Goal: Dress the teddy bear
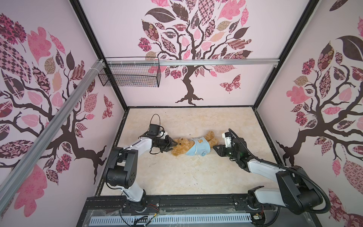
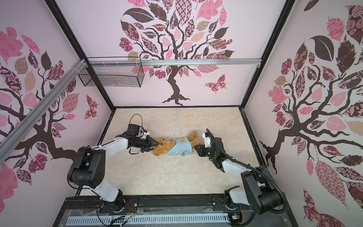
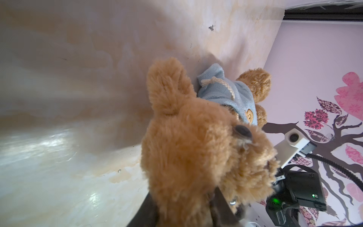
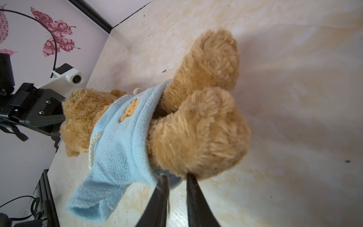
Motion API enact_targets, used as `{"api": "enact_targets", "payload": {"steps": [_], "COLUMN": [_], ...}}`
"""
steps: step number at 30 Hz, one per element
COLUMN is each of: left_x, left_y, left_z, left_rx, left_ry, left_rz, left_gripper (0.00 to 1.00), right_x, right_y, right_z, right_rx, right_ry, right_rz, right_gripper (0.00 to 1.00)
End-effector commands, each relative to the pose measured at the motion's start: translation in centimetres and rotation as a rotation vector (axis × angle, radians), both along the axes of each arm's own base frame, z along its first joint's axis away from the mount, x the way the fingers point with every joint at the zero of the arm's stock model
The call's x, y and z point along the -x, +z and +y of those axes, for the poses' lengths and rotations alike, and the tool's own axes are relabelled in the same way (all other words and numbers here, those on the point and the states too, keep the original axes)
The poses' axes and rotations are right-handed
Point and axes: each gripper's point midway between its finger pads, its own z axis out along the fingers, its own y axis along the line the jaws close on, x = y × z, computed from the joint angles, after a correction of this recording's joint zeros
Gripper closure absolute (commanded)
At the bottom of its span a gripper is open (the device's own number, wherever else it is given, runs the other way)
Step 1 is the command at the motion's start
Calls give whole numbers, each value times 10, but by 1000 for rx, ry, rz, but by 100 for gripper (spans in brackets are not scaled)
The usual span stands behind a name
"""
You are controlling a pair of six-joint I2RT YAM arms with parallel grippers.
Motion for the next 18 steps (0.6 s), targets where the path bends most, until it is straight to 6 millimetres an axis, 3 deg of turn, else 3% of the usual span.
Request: {"api": "enact_targets", "payload": {"steps": [1,4,7,10,13,15,18], "left_x": [-6,-8,-12,-14,-9,-5,6], "left_y": [22,33,48,73,101,114,125], "left_z": [7,19,39,48,36,18,-19], "left_rx": [-48,-135,-278,-406,-542,-574,-609], "left_ry": [3,7,16,2,-78,-136,-279], "left_rz": [-98,-160,-259,-421,-612,-716,-884], "left_gripper": [47,35,30,24,21,20,18], "right_x": [2,4,2,-1,-6,-10,-12], "right_y": [18,30,42,54,62,65,67], "right_z": [-13,-21,-30,-40,-54,-67,-78], "right_rx": [32,48,71,96,113,138,181], "right_ry": [-48,-84,-129,-189,-269,-349,-397], "right_rz": [-62,-108,-141,-167,-187,-183,-177], "right_gripper": [67,58,52,32,21,3,0]}}
